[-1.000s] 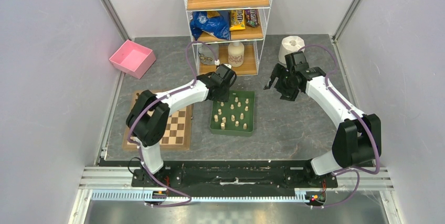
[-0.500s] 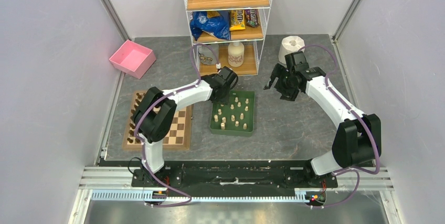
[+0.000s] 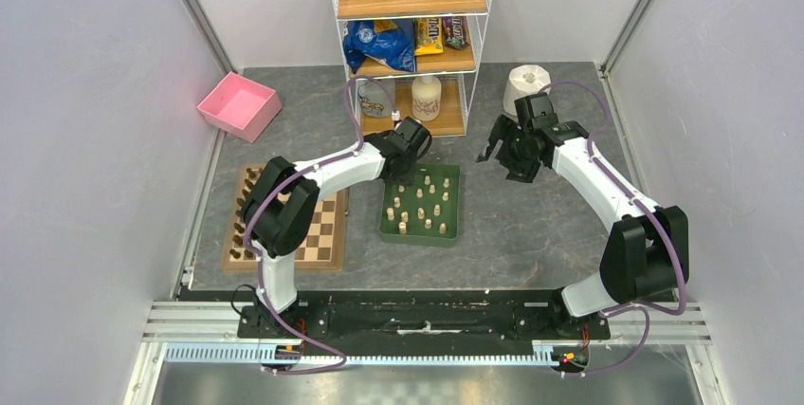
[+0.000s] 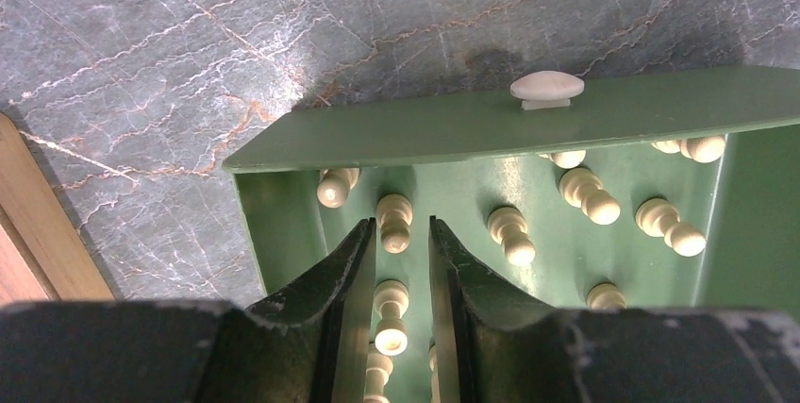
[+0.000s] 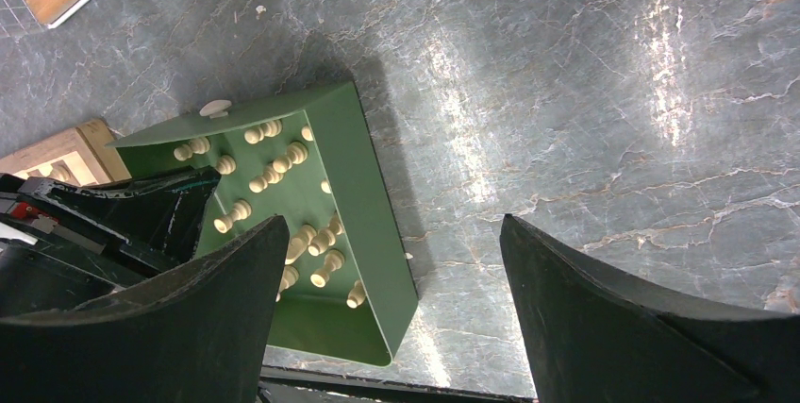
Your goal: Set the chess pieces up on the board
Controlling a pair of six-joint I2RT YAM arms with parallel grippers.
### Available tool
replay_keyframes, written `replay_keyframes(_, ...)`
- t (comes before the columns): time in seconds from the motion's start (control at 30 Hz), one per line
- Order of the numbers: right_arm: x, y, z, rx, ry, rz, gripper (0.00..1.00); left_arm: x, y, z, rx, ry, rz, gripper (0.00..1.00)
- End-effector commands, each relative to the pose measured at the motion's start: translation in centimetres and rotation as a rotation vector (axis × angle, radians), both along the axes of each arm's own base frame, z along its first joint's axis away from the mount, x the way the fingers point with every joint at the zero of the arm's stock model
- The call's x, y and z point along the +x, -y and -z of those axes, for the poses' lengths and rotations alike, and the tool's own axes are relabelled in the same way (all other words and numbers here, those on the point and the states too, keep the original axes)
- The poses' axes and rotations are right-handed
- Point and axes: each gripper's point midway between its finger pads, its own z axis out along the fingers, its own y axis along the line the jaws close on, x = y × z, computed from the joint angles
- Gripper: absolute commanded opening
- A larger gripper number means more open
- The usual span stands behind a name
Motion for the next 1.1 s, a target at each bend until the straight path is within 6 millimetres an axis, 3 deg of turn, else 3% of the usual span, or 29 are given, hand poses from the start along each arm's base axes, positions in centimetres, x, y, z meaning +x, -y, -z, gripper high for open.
replay_keyframes(0.0,0.6,0.1,-1.1,0.004,0.04,0.004,0.91,0.9,0.7,-0.4,-0.014,0.024,-0.021,0.34)
replay_keyframes(0.63,0.5,0.2,-1.0,0.004,0.038,0.005,0.91,0.8,0.6,0.4,-0.004,0.008,-0.026,0.32)
replay_keyframes(0.83,0.5,0.2,-1.0,0.005,0.038,0.005,0.91,1.0,0.7,-0.1,-0.006,0.02,-0.024,0.24)
replay_keyframes(1.07,0.5,0.2,-1.1,0.004,0.04,0.004,0.91,0.9,0.5,-1.7,-0.018,0.042,-0.02,0.02)
